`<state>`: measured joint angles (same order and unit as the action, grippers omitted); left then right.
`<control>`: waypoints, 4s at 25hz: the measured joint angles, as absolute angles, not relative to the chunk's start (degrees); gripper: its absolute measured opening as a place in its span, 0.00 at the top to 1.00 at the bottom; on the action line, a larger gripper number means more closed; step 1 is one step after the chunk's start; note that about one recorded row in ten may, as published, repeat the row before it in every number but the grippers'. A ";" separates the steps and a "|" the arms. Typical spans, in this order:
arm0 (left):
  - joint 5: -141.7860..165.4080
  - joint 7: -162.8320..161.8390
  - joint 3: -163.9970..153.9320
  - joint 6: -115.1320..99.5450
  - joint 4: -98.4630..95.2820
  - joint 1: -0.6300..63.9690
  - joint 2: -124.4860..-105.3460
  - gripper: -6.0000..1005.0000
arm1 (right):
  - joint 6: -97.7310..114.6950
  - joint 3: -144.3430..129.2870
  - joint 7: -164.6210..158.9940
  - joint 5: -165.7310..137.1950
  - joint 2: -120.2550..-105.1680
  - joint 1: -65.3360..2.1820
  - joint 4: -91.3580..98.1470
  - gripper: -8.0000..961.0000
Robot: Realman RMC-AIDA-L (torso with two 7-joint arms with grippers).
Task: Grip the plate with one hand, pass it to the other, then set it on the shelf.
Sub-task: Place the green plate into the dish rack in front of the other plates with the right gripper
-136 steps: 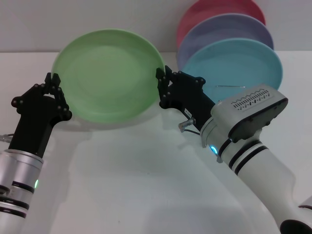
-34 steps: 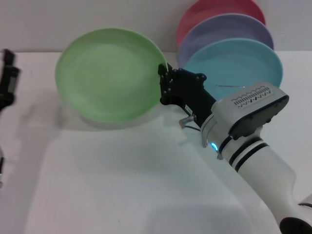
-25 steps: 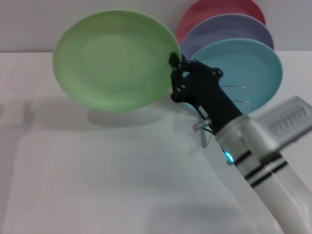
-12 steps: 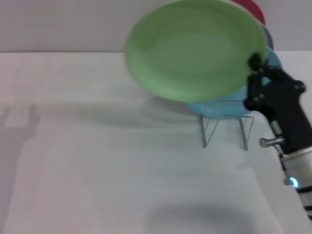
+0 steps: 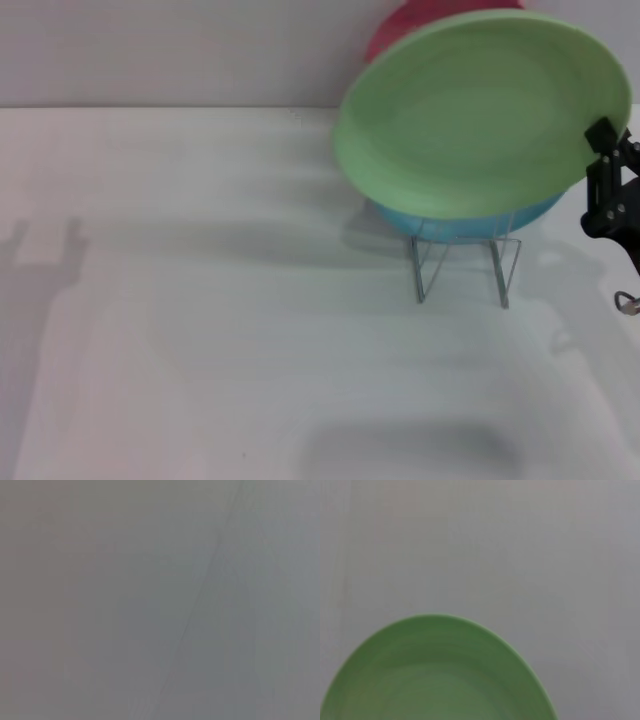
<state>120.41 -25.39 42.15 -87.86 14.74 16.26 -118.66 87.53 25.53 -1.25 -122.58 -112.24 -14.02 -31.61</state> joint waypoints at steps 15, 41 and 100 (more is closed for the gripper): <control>120.47 -25.50 39.45 -87.77 17.65 13.87 -118.83 0.29 | 94.41 25.85 -11.48 -122.31 -118.92 -19.16 -10.25 0.96; 120.50 -26.12 38.32 -87.81 18.55 14.16 -118.65 0.28 | 92.86 27.15 -11.65 -122.07 -119.00 -17.94 -7.15 0.96; 120.50 -26.46 38.32 -88.40 18.93 13.99 -118.46 0.24 | 89.89 26.05 -11.72 -123.07 -119.10 -17.76 -6.66 0.76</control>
<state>120.50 -26.45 38.32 -88.40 18.93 13.99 -118.46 89.89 26.05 -11.72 -123.07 -119.10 -17.76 -6.66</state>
